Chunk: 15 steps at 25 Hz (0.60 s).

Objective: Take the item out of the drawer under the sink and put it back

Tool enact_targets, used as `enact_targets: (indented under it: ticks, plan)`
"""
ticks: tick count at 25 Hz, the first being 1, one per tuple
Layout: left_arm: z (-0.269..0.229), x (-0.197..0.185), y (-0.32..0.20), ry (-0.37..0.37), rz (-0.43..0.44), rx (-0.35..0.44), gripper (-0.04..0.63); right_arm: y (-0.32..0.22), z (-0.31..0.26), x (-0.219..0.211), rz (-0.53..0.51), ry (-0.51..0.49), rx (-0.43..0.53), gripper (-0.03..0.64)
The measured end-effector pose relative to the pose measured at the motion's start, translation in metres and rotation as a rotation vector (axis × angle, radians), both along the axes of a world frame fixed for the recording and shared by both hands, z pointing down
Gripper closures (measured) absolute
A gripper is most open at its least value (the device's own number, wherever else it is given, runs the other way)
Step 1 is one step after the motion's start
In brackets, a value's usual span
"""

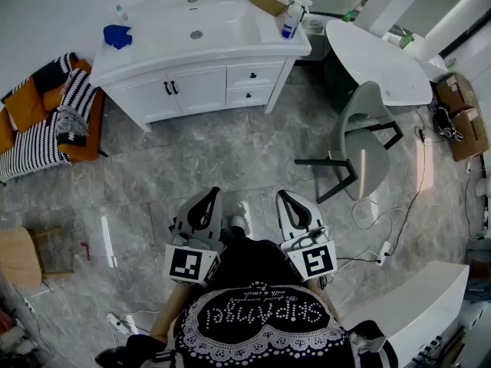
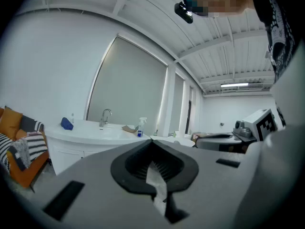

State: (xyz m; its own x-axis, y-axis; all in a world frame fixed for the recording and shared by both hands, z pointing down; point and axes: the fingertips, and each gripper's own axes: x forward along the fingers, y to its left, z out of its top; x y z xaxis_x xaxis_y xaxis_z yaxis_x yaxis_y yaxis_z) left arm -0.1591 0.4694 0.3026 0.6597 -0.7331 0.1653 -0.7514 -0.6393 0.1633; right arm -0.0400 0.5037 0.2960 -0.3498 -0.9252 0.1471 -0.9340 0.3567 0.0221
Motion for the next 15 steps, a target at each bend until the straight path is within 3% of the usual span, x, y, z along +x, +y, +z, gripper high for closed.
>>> enact_targets:
  ticks: [5,11,15]
  plan:
    - [-0.006,0.009,0.010,0.021,0.047,0.030,0.591,0.005,-0.002,-0.004,-0.016,0.007,0.015,0.598]
    - [-0.019,0.015,0.010,0.049,0.029,0.085,0.591,0.006,-0.006,-0.001,-0.018,0.001,0.027,0.598]
    - [-0.017,0.018,0.012,0.039,0.058,0.076,0.591,0.006,-0.008,-0.001,-0.016,-0.011,0.026,0.598]
